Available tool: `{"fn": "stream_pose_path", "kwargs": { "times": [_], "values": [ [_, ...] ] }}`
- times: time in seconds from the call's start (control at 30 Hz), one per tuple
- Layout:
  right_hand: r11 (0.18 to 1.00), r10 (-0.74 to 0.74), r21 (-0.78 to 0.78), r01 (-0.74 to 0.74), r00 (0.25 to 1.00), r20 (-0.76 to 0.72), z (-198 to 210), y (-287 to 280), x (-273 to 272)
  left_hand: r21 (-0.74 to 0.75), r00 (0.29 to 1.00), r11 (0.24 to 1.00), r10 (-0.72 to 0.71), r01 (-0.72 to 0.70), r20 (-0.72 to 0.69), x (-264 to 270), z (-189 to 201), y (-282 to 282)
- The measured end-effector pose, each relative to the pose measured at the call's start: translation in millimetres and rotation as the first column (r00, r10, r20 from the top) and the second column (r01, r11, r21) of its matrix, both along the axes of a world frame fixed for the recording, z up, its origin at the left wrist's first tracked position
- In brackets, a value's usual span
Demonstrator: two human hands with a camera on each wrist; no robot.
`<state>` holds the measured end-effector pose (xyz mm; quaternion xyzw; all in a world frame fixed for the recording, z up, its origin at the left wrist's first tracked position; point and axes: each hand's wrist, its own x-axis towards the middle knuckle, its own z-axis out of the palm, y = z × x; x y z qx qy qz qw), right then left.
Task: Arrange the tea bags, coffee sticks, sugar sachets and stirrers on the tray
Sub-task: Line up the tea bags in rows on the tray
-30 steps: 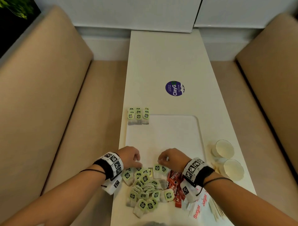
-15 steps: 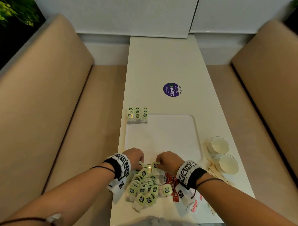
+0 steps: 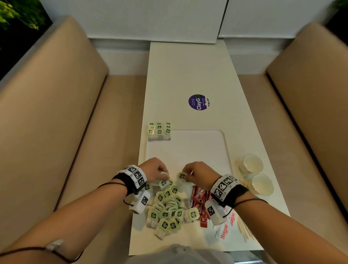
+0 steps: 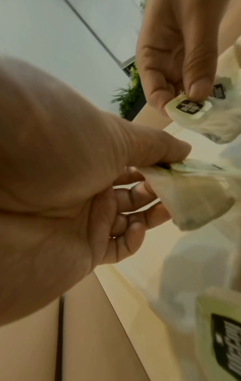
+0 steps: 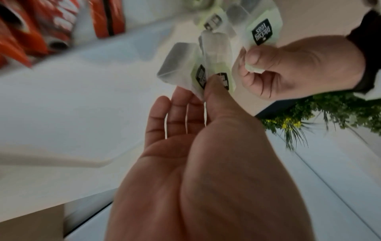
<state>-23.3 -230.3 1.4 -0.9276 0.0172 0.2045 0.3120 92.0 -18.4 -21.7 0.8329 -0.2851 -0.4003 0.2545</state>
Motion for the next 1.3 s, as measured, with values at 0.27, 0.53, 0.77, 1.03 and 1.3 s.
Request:
{"fn": "stream_pose_path", "kwargs": {
  "times": [0.27, 0.53, 0.77, 1.03, 1.3],
  "values": [
    [0.987, 0.024, 0.159, -0.022, 1.0, -0.007, 29, -4, 16, -0.168, 0.967, 0.963, 0.178, -0.209, -0.184, 13, 17, 0],
    [0.973, -0.025, 0.232, 0.012, 0.998, 0.055, 33, 10, 28, -0.211, 0.76, 0.84, 0.309, -0.5, -0.572, -3, 31, -13],
    [0.963, -0.152, 0.235, 0.13, 0.985, 0.078, 24, 17, 35, -0.144, 0.609, 0.751, 0.39, -0.644, -0.691, -3, 33, -16],
    [0.919, -0.283, 0.3, 0.254, 0.958, 0.056, 19, 20, 43, -0.188, 0.622, 0.761, 0.332, -0.621, -0.71, -5, 31, -15],
    [0.888, -0.323, 0.362, 0.285, 0.945, 0.047, 19, 12, 47, -0.125, 0.621, 0.757, 0.416, -0.641, -0.664, -1, 36, -12]
  ]
}}
